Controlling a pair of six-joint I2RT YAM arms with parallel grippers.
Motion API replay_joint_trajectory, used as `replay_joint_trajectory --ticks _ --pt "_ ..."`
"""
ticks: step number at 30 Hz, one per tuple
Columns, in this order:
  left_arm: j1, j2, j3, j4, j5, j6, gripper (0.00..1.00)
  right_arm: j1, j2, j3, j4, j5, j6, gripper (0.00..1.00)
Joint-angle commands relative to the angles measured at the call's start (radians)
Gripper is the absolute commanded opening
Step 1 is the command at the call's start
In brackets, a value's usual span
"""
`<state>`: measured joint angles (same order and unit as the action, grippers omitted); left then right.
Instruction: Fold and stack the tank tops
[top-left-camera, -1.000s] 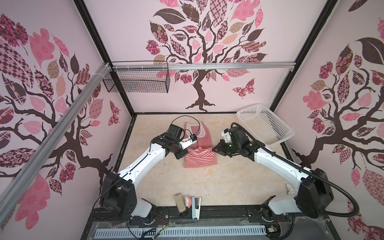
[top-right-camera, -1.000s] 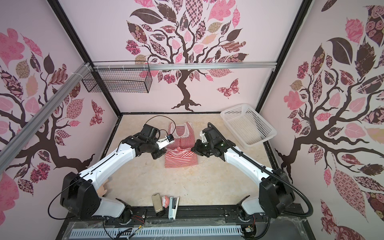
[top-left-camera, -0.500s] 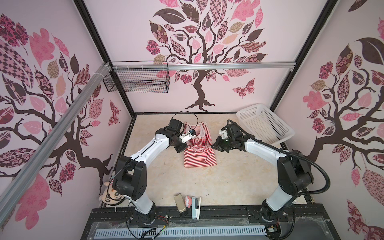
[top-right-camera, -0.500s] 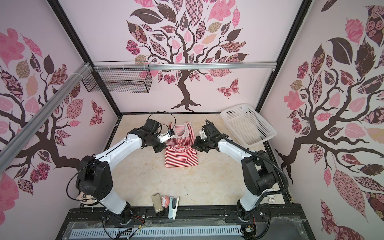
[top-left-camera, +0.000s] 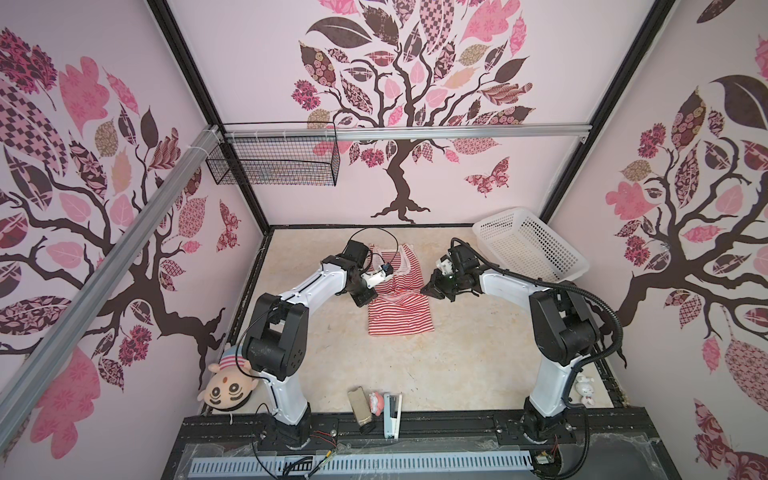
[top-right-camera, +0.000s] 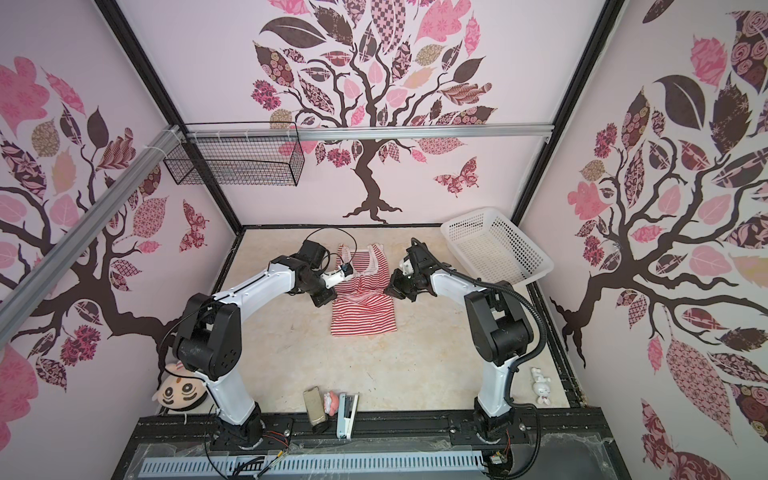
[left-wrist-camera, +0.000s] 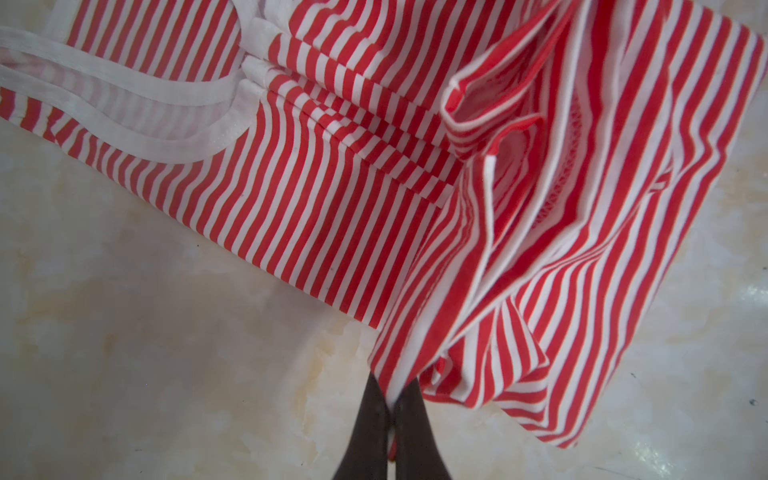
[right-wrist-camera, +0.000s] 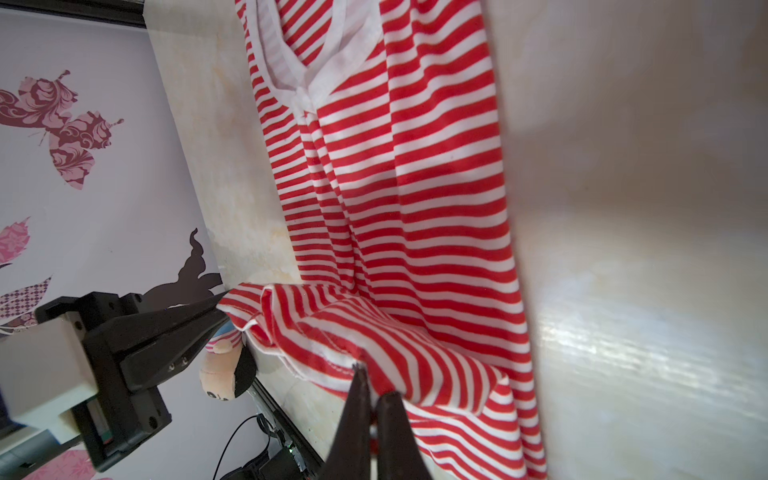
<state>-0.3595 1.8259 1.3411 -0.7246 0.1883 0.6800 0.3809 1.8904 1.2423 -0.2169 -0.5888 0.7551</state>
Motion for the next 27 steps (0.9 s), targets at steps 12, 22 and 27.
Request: replay_joint_trajectory --ticks 12,22,27 --pt "0.028 0.133 0.089 0.064 -0.039 -0.025 0.08 -0.037 0.188 0.153 0.015 -0.052 -0.005 0.00" --pt "0.030 0.180 0.129 0.073 -0.061 -0.031 0.15 -0.063 0.220 0.177 0.017 -0.063 -0.002 0.00" --pt "0.040 0.160 0.135 0.078 -0.047 -0.042 0.12 -0.064 0.204 0.196 0.023 -0.080 0.009 0.00"
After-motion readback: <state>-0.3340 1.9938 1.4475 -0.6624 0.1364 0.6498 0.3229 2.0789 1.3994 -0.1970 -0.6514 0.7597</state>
